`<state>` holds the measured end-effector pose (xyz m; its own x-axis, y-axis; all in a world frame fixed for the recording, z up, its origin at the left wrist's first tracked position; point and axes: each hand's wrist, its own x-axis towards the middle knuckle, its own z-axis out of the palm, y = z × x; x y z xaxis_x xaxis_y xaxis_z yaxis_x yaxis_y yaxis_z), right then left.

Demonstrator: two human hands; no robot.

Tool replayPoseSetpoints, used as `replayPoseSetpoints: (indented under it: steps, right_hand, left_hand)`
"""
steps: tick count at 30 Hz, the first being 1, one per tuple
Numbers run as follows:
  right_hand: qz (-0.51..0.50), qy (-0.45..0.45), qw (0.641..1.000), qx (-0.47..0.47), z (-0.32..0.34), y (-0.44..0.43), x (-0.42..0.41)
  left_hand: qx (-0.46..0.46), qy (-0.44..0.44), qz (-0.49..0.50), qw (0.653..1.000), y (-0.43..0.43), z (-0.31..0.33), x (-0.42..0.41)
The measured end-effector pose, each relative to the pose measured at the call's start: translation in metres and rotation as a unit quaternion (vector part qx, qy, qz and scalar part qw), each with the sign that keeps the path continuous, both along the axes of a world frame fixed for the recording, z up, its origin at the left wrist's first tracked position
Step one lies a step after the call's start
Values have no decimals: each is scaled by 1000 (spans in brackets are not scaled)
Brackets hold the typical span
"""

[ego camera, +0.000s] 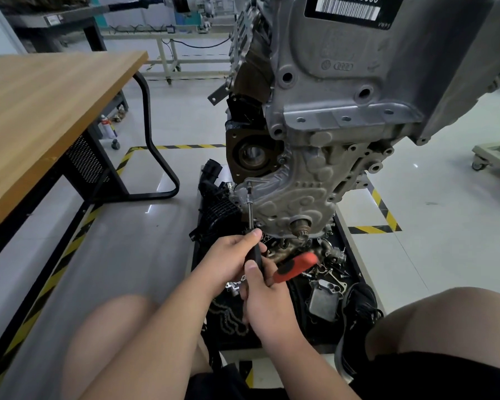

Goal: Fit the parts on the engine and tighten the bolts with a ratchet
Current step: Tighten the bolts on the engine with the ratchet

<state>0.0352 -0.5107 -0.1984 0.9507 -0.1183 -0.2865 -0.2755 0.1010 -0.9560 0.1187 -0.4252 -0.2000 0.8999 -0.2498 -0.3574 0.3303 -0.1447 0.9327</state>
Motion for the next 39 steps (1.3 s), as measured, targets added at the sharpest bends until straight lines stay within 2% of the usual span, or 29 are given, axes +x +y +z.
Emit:
replayPoseSetpoints:
  steps: [2, 5, 7, 9, 16, 20, 23, 26, 29, 31, 34, 36, 39]
  right_hand:
    - [-30, 29, 993, 114, 3, 0, -1]
    - [-45, 66, 961, 264, 7, -4, -2]
    - [-38, 85, 941, 325, 8, -9, -3]
    - [-22, 98, 938, 333, 8, -11, -4]
    - [43, 82, 985, 144, 5, -16, -15]
    - [37, 29, 999, -14, 5, -22, -24]
    - [43, -16, 985, -165, 6, -25, -29]
    - [68, -57, 946, -312, 6, -26, -33]
    - [77, -61, 922, -373, 2, -25, -33]
    - [58, -38, 944, -323, 2, -22, -33]
    - [8, 35, 991, -131, 4, -17, -31]
    - [-12, 77, 997, -13, 7, -16, -29]
    - [-24, 114, 985, 126, 11, -17, -25]
  left_hand:
    - [-1, 4, -1, 1000, 0, 3, 0]
    - [-3, 0, -8, 1000, 1, 1, 3]
    - [3, -12, -13, 1000, -1, 0, 4]
    - [21, -35, -5, 999, -2, -1, 4]
    - [64, -94, 19, 993, 0, -11, 8]
    - [79, -113, 30, 990, -1, -14, 8]
    - [98, -117, 32, 988, -3, -16, 8]
    - [105, -125, 35, 986, -4, -17, 9]
    - [111, -122, 35, 986, -4, -18, 8]
    - [116, -118, 33, 986, -4, -19, 8]
    - [131, -120, 29, 984, -4, -17, 6]
    - [129, -112, 28, 985, -4, -15, 5]
    - [92, -67, 35, 993, -4, -9, 5]
